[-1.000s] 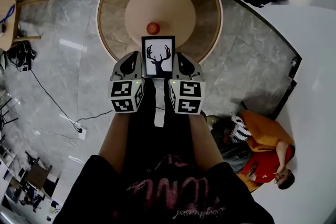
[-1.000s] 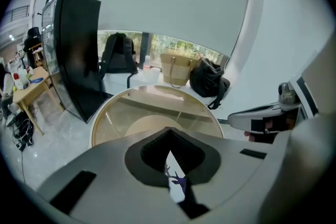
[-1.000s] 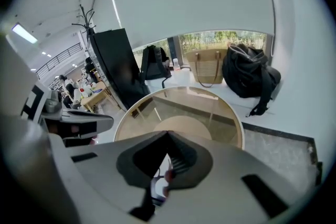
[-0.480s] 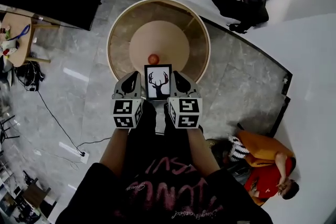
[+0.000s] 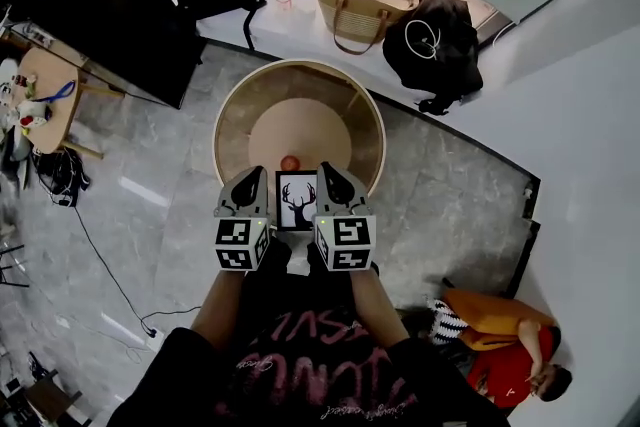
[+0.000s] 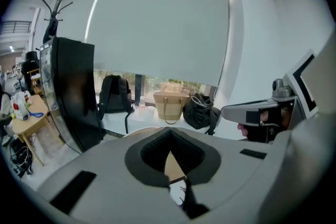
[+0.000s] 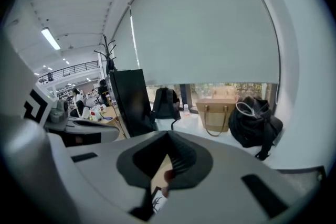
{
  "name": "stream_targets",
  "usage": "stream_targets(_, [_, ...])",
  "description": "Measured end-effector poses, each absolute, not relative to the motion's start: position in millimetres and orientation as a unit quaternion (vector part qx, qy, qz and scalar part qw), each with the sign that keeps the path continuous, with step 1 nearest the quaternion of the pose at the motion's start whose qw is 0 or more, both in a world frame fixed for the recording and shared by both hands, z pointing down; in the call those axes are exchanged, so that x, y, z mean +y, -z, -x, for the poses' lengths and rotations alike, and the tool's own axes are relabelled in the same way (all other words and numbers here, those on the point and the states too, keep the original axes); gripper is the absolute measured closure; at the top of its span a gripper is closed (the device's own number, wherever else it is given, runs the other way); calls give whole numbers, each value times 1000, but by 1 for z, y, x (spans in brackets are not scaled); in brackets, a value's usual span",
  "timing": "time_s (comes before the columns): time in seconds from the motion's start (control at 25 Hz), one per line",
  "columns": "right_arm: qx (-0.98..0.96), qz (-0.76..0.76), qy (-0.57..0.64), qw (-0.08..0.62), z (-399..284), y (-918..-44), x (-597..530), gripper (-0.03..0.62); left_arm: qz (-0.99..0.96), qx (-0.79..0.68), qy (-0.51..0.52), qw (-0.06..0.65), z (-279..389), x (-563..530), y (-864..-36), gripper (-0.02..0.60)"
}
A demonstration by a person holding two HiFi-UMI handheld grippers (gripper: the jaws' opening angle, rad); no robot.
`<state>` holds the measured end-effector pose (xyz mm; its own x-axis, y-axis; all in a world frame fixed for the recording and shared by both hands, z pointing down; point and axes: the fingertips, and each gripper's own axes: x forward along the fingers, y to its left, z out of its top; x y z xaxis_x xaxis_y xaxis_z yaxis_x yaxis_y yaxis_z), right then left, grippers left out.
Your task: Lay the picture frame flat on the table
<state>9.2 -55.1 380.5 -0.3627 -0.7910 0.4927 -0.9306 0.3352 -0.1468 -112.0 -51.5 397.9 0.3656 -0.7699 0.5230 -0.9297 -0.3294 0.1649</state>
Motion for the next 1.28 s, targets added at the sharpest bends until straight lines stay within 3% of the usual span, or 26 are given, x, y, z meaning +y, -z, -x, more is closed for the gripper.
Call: stream_targets(1.28, [-829,-550,-46,88,-9,-212,-83,574,-834,-541,-90,51,126,-82,-225,572])
